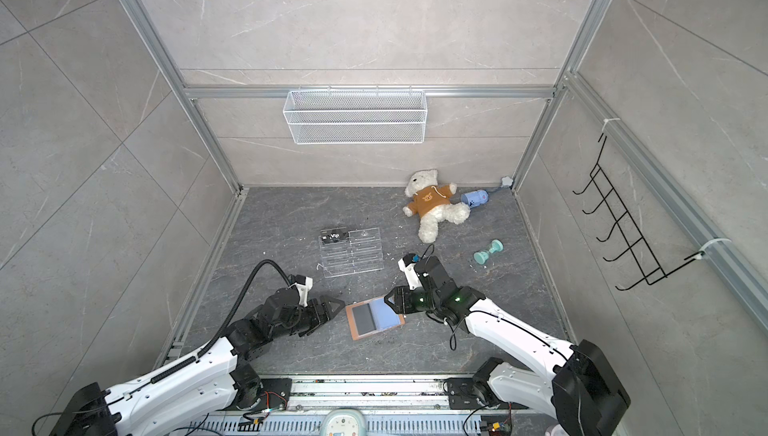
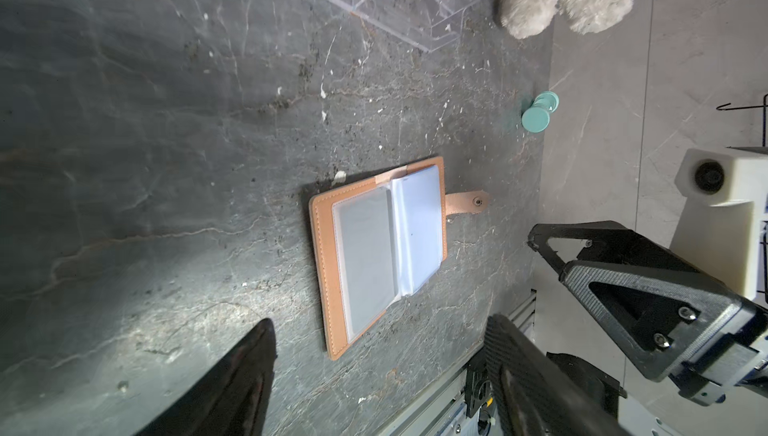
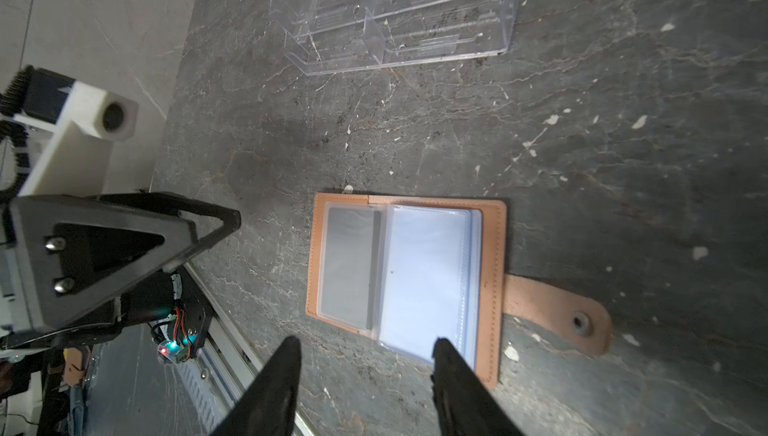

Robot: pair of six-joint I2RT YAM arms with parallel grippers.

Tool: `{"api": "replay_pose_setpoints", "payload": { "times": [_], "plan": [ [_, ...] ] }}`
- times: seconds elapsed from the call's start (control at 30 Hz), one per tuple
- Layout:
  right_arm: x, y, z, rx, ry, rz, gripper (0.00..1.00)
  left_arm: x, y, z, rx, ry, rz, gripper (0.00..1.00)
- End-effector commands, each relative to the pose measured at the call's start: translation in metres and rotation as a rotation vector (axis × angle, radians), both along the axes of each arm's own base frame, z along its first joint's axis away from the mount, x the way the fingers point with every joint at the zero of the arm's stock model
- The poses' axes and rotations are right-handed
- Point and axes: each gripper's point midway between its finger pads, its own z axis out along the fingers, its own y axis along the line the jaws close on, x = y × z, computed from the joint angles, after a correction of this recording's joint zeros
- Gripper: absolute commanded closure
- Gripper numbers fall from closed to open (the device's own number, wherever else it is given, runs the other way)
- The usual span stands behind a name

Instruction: Take the credit cards out of the card holder

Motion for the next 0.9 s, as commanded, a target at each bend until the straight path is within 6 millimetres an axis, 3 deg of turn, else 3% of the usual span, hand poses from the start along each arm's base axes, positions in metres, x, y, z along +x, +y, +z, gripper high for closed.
{"api": "replay_pose_setpoints", "payload": {
  "times": [0.0, 0.37, 0.87],
  "plan": [
    [-0.001, 0.003, -0.007, 0.017, 0.022, 0.005, 0.53, 0.008, -0.009, 0.006, -0.073, 0.006, 0.053, 0.24],
    [-0.003, 0.006, -0.019, 0.028, 0.057, 0.005, 0.69, 0.005, -0.018, -0.010, -0.092, 0.058, 0.056, 0.34],
    [-0.008, 0.007, -0.036, 0.043, 0.106, -0.004, 0.76, -0.003, -0.020, -0.023, -0.104, 0.087, 0.045, 0.46]
  ]
}}
